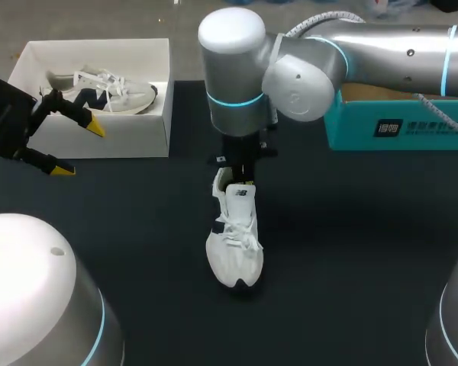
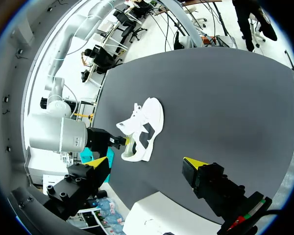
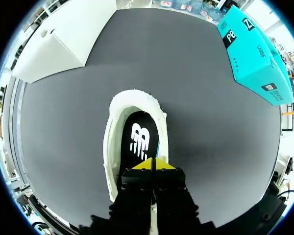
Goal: Take the shoe out of the shoebox, open the shoe tongue, remove and reinsert the insole, then place the shoe into the shoebox
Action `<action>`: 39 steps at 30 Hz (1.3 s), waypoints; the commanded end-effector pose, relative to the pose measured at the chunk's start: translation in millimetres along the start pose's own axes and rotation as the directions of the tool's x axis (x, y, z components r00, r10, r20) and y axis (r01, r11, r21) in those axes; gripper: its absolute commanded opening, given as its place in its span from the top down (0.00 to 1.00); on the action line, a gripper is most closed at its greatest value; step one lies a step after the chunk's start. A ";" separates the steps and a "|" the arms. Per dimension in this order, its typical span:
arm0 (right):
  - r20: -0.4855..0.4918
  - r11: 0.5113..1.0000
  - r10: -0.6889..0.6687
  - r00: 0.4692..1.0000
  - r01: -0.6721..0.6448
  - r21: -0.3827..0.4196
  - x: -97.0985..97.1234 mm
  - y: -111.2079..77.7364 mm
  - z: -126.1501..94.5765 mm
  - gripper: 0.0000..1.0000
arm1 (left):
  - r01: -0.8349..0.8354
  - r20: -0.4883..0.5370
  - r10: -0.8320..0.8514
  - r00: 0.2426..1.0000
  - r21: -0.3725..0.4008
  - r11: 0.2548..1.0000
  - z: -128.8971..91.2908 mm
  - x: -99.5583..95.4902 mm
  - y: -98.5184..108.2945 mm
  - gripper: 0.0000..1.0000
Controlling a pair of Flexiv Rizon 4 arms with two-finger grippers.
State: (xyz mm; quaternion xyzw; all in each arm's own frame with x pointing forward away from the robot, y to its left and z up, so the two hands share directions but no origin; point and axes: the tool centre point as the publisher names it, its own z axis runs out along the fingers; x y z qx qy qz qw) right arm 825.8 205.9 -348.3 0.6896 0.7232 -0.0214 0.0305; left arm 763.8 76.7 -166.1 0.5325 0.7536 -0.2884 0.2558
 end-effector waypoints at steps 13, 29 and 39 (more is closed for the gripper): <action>-0.023 0.994 0.063 0.998 -0.061 0.091 24.8 -5.7 12.4 1.00 | 0.001 -0.004 -0.001 1.000 -0.001 1.000 0.2 -0.2 -0.3 0.00; -0.062 0.987 0.079 0.995 -0.069 0.145 18.2 -18.8 12.8 0.00 | 0.001 -0.004 -0.001 1.000 -0.001 1.000 0.2 -0.2 -0.3 0.00; -0.072 0.985 0.104 0.992 -0.093 0.147 15.5 -24.4 11.2 0.00 | 0.001 -0.004 -0.001 1.000 -0.001 1.000 0.2 -0.2 -0.3 0.00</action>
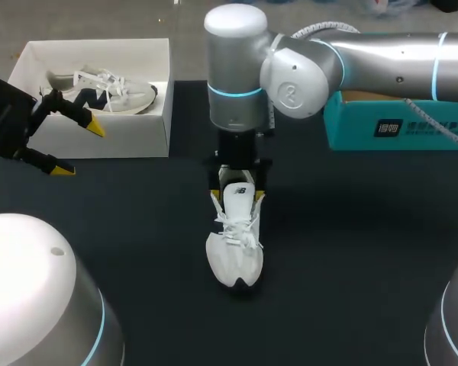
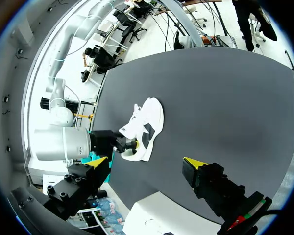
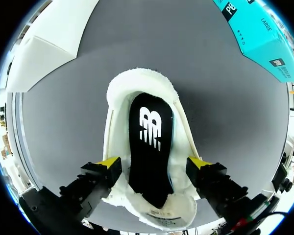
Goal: Take the shoe out of the shoebox, open the shoe tongue, remove and reinsert the insole, then place the shoe into the shoebox
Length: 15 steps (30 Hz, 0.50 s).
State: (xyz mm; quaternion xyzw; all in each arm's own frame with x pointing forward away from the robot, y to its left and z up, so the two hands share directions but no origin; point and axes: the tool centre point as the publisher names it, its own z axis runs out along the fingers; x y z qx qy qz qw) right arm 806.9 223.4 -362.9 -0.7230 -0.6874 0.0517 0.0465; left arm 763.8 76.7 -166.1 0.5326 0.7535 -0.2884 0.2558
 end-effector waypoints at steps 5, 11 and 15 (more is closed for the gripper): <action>-0.015 0.999 0.018 1.000 -0.019 -0.045 -7.1 -15.8 -11.5 0.00 | 0.001 -0.004 -0.001 1.000 -0.002 1.000 0.2 -0.1 -0.3 0.00; 0.004 0.992 0.048 0.999 -0.048 -0.118 -9.9 -29.8 -26.4 0.00 | 0.001 -0.004 -0.001 1.000 -0.002 1.000 0.2 -0.1 -0.3 0.00; 0.030 0.980 0.079 0.996 -0.072 -0.185 -12.8 -38.0 -39.6 0.00 | 0.001 -0.004 -0.001 1.000 -0.002 1.000 0.2 -0.1 -0.3 0.00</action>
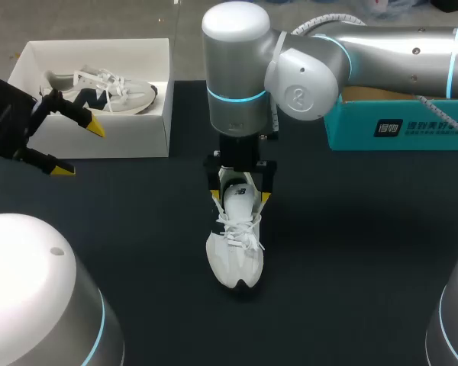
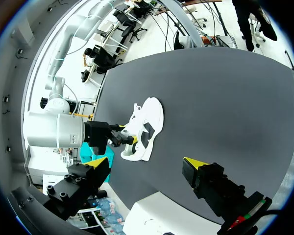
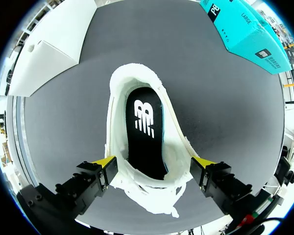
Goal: Take the shoe out of the shoebox, open the shoe tongue, remove and reinsert the insole, then place the shoe into the shoebox
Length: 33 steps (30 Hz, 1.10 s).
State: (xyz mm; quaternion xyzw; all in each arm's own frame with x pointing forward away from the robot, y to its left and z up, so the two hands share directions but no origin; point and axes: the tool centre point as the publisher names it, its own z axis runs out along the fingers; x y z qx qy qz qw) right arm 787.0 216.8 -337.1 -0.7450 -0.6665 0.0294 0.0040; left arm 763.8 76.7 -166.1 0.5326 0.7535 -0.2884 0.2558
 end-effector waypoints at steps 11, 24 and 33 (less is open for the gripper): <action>-0.003 0.981 0.029 1.000 -0.029 -0.192 -10.1 -24.1 -29.3 1.00 | 0.001 -0.004 -0.001 1.000 -0.002 1.000 0.2 -0.1 -0.3 0.00; -0.017 0.972 0.044 0.999 -0.047 -0.228 -9.1 -17.9 -7.2 1.00 | 0.001 -0.004 -0.001 1.000 -0.002 1.000 0.2 -0.1 -0.3 0.00; -0.011 0.981 0.029 1.000 -0.030 -0.194 -1.4 -13.2 7.8 1.00 | 0.001 -0.004 -0.001 1.000 -0.002 1.000 0.2 -0.1 -0.3 0.00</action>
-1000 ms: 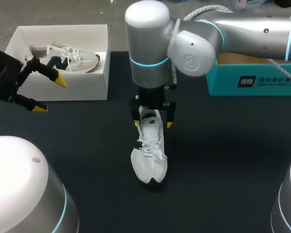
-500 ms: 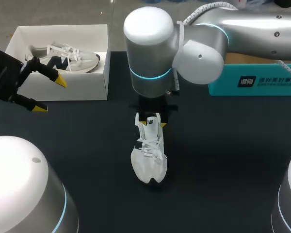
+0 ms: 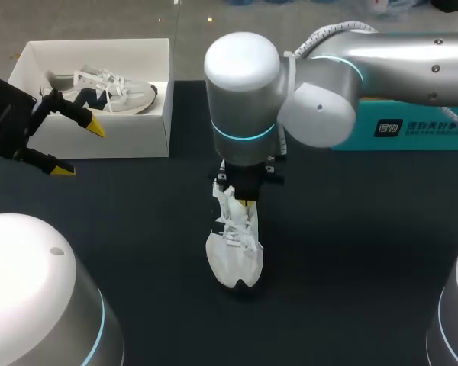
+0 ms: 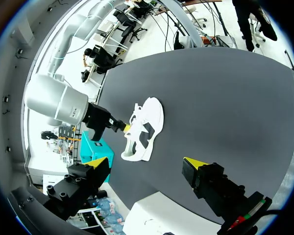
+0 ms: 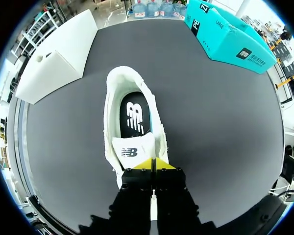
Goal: Take the shoe out of the shoebox, open the shoe tongue, remove and reinsert the insole, then place the shoe into the shoebox
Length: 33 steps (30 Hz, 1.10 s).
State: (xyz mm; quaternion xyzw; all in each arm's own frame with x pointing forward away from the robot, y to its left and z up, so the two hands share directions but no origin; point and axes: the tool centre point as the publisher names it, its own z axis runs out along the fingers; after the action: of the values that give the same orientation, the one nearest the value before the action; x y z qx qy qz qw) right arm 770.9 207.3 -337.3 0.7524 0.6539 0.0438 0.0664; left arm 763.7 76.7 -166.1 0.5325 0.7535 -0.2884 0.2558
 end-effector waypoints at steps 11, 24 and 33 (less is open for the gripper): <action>-0.043 0.999 -0.016 0.999 0.014 -0.052 3.1 -5.0 -26.6 1.00 | 0.001 -0.004 -0.001 1.000 -0.001 1.000 0.2 -0.2 -0.3 0.00; -0.033 0.996 -0.087 0.996 0.088 0.028 24.3 -5.3 14.1 1.00 | 0.001 -0.004 -0.001 1.000 -0.001 1.000 0.2 -0.2 -0.3 0.00; -0.157 0.968 -0.212 0.965 0.185 -0.172 10.5 2.4 -19.4 1.00 | 0.001 -0.004 -0.001 1.000 -0.001 1.000 0.2 -0.2 -0.3 0.00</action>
State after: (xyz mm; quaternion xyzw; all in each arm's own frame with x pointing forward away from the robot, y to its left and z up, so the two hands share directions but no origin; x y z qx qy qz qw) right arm 785.9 236.7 -338.1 0.7113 0.6960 0.0773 0.0610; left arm 763.7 76.7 -166.1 0.5326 0.7535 -0.2884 0.2558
